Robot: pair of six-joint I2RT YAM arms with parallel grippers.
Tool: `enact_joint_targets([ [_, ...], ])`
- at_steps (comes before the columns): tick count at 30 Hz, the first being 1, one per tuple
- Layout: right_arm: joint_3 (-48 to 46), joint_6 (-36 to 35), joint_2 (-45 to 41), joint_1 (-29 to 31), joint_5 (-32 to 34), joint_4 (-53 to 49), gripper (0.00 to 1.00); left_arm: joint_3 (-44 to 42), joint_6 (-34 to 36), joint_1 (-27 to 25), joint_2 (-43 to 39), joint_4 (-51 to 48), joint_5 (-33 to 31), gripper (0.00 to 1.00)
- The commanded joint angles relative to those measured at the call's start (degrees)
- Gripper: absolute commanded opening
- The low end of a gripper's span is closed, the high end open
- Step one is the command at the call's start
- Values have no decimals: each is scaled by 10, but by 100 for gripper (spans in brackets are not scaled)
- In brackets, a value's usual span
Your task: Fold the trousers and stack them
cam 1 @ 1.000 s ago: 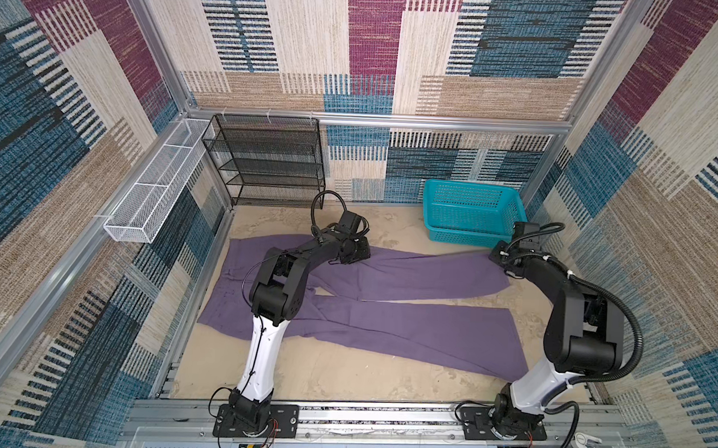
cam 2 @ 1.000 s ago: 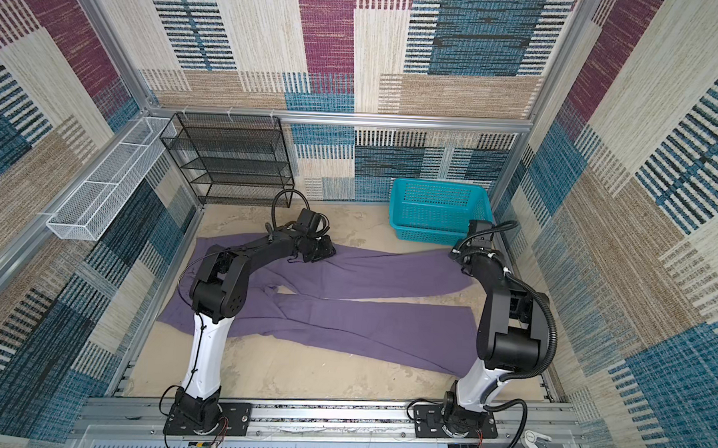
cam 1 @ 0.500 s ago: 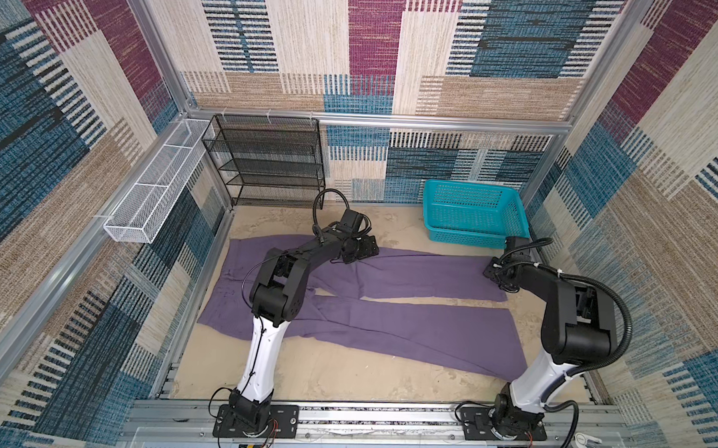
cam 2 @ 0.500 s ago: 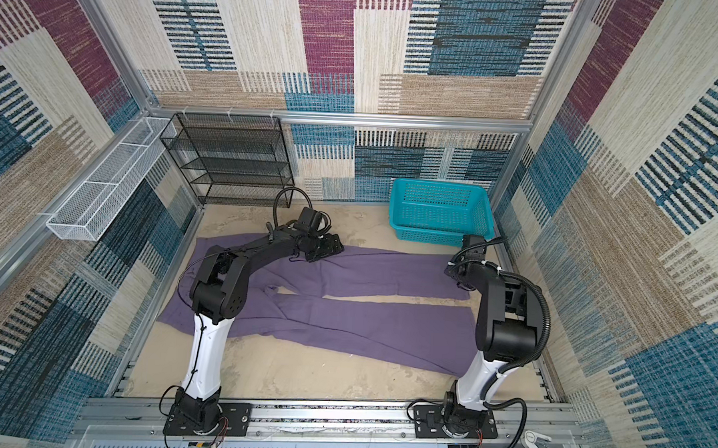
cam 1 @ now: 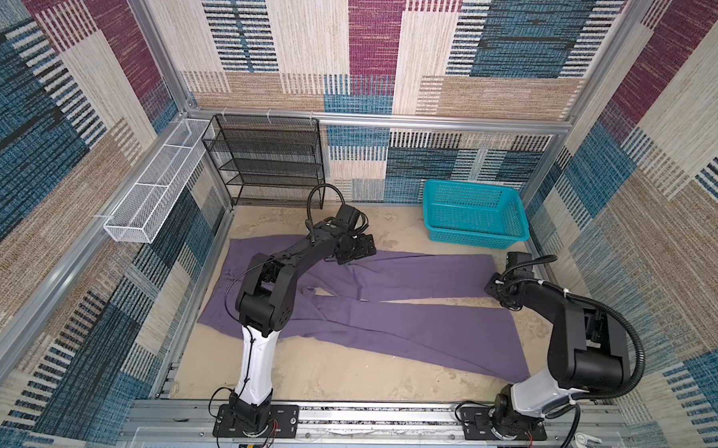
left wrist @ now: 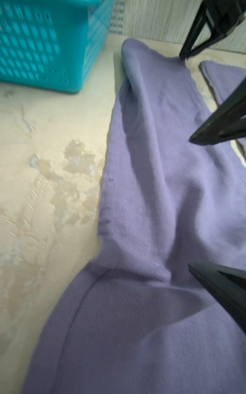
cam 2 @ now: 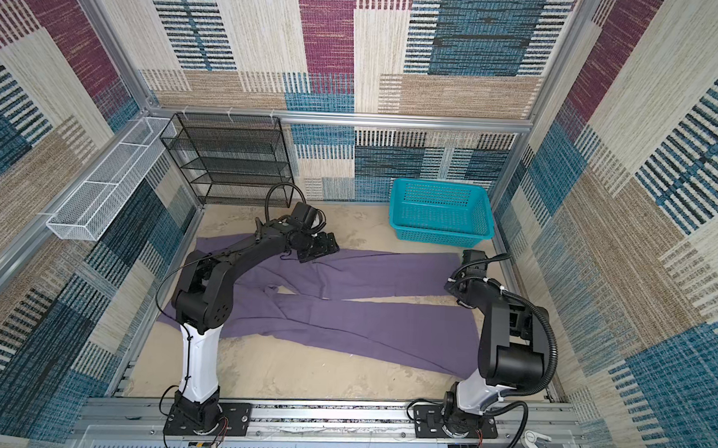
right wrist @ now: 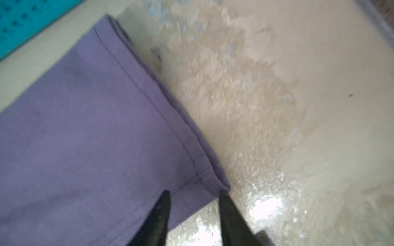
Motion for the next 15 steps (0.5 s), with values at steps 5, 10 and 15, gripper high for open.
enact_joint_targets([
  [5,31,4,23,1,-40,35,15,47,-5,-5,21,-7,7,70],
  [10,54,7,46,1,-46,44,13,50,-15,-13,54,0,17,65],
  [15,54,9,97,1,-47,47,13,43,-25,-16,74,14,31,67],
])
